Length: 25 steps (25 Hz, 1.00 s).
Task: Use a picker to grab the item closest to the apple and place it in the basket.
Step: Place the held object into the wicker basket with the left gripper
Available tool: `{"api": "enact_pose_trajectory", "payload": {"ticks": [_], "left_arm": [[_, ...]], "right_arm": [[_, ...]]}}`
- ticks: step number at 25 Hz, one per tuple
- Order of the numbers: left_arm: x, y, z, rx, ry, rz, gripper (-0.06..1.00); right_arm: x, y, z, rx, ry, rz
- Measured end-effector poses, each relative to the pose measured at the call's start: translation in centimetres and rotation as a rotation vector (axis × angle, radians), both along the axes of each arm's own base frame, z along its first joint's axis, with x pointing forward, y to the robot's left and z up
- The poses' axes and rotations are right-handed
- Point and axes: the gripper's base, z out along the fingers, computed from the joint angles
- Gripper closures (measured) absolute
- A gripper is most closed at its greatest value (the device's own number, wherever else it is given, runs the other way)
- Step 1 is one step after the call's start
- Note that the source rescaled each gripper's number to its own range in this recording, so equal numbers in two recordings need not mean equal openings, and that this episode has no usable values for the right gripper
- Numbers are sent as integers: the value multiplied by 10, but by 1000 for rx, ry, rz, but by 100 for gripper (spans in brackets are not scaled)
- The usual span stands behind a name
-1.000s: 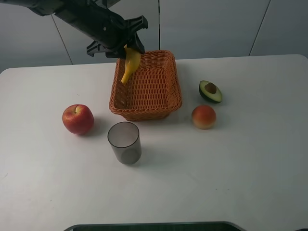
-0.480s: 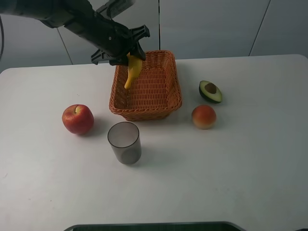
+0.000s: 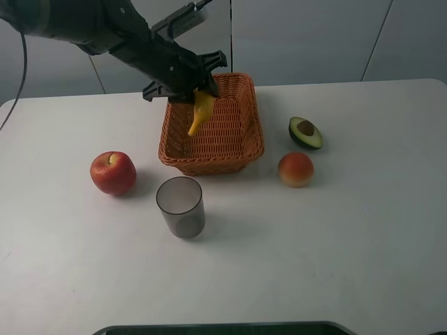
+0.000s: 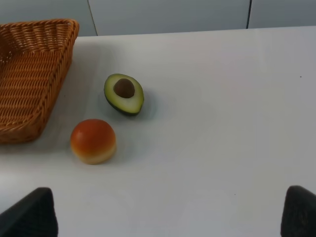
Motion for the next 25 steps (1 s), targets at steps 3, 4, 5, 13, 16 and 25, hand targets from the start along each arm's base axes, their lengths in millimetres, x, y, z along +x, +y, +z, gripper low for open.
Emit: {"api": "enact_pose_trajectory", "payload": {"ticks": [3,4,5,13,16,25], "left_arm": [[0,-4,1,9,-31,-11,94],[0,-3,1,14,-40,-13,94],[0,-4,1,15,-44,-14,94],[3,-6,-20,40,-17,-15,94],[3,-6,-26,45,-7,-14,94],[5,-6,-28,46,-18,-9,12]], "right_arm": [[0,0,0,0,0,0],[0,0,0,0,0,0],[0,0,0,0,0,0],[0,0,0,0,0,0],[0,0,0,0,0,0],[0,0,0,0,0,0]]}}
